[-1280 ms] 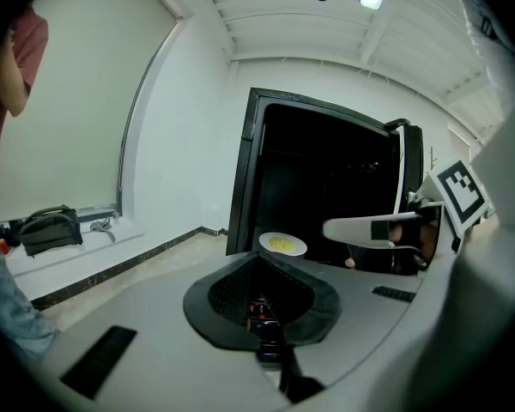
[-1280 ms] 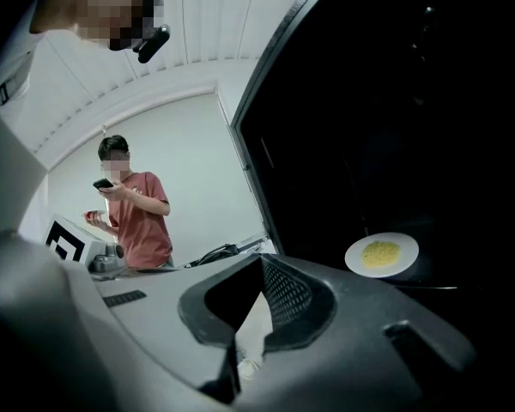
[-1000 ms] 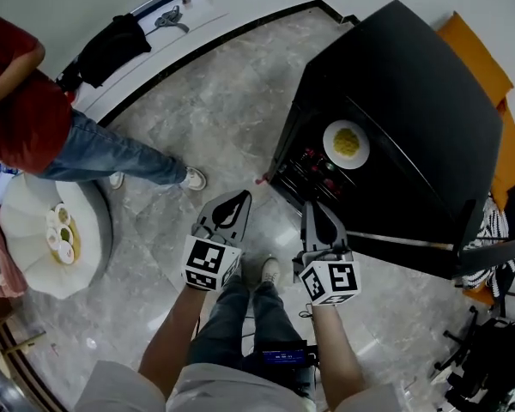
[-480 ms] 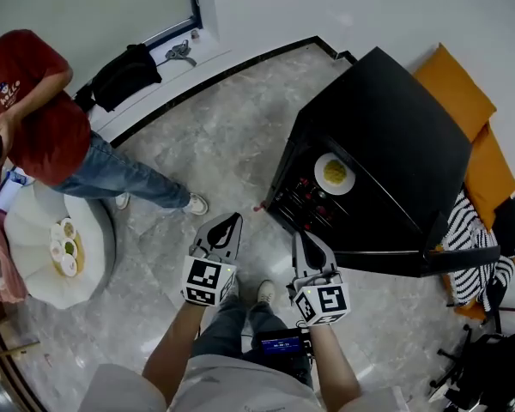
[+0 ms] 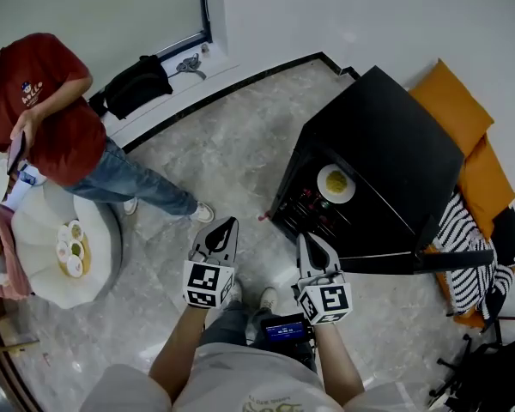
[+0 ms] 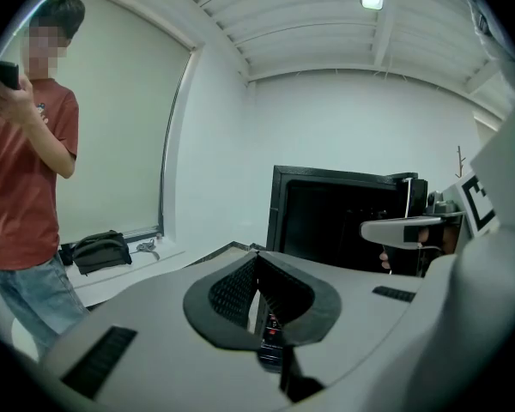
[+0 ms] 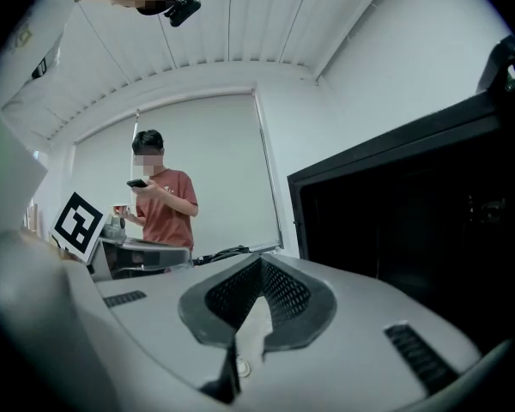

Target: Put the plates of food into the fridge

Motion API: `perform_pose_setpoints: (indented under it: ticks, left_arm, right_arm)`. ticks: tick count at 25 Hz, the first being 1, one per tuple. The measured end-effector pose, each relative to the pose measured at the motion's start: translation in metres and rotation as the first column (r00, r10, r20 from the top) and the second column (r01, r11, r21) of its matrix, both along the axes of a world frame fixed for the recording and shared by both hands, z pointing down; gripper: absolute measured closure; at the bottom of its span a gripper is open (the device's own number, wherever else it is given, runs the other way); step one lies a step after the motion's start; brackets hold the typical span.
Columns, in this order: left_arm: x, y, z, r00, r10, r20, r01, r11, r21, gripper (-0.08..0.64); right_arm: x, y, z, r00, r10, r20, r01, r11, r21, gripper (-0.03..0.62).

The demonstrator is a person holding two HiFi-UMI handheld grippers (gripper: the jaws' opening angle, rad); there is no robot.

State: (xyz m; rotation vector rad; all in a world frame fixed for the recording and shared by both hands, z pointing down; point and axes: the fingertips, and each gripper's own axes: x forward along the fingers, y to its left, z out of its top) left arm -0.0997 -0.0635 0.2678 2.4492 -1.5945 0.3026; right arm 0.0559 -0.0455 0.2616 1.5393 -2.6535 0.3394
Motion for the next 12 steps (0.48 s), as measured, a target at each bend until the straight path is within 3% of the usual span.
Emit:
perform_pose_setpoints:
  ticks: [6,12]
  left_arm:
    - [-0.007,0.006,-0.024,0.999,-0.019,0.025,0.018,0.999,0.037,0.554]
    - [-0.011,0.009,-0.040,0.999,-0.053,0.004,0.053,0.997,0.059,0.554]
  right_arm:
    - [-0.007,0.004,-0.022,1.000,-0.021,0.007,0.021,1.000,0.023,0.583]
    - [-0.016,0.010,-0.028,0.998,-0.057,-0.014,0.057,0.998,0.012,0.583]
